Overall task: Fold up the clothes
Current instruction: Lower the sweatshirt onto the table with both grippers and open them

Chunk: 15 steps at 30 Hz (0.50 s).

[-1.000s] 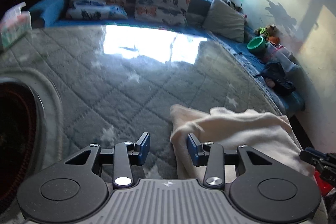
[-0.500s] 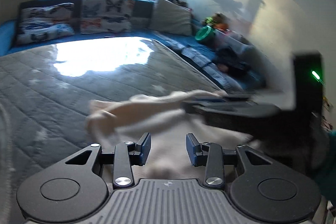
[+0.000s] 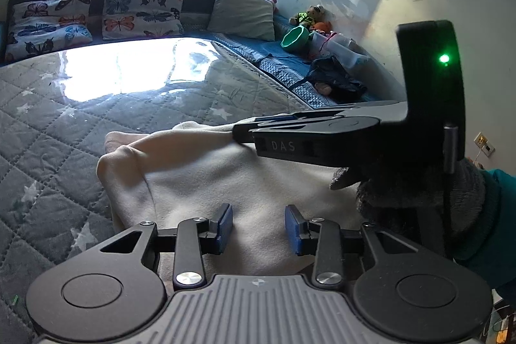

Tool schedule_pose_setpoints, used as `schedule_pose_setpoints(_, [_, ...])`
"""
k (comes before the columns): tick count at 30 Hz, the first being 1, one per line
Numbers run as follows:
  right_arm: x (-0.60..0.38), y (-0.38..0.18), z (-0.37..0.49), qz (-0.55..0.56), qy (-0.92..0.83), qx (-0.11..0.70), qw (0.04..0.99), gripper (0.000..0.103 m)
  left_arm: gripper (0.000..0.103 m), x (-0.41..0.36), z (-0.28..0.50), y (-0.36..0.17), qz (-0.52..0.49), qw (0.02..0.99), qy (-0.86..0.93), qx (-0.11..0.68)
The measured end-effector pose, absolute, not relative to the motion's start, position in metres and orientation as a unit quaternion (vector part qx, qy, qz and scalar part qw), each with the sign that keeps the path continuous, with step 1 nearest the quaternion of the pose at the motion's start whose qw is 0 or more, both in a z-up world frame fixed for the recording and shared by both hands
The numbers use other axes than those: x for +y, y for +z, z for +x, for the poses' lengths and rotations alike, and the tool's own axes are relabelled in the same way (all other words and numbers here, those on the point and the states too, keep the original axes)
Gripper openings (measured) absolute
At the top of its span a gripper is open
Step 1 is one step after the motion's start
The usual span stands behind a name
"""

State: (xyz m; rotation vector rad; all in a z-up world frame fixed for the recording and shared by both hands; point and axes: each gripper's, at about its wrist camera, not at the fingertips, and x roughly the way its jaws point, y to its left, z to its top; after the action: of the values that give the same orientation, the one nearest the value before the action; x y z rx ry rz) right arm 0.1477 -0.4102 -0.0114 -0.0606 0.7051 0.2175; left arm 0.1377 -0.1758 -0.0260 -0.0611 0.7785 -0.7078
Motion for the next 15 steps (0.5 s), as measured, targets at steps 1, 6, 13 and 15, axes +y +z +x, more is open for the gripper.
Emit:
schedule_pose_setpoints(1, [-0.408, -0.010, 0.148, -0.031, 0.112, 0.345, 0.932, 0.025, 0.038, -0.174, 0.138, -0.025, -0.031, 0.865, -0.337, 0.371])
schedule_pose_setpoints(6, [-0.395, -0.015, 0.157, -0.045, 0.120, 0.352, 0.927, 0.029, 0.039, -0.168, 0.138, -0.027, -0.040, 0.863, -0.334, 0.376])
schedule_pose_setpoints(13, [-0.382, -0.009, 0.159, -0.054, 0.133, 0.347, 0.927, 0.032, 0.041, -0.159, 0.136, -0.023, -0.051, 0.865, -0.332, 0.372])
schedule_pose_setpoints(15, [-0.377, -0.007, 0.158, -0.059, 0.142, 0.344, 0.926, 0.034, 0.041, -0.156, 0.135, -0.023, -0.054, 0.866, -0.331, 0.372])
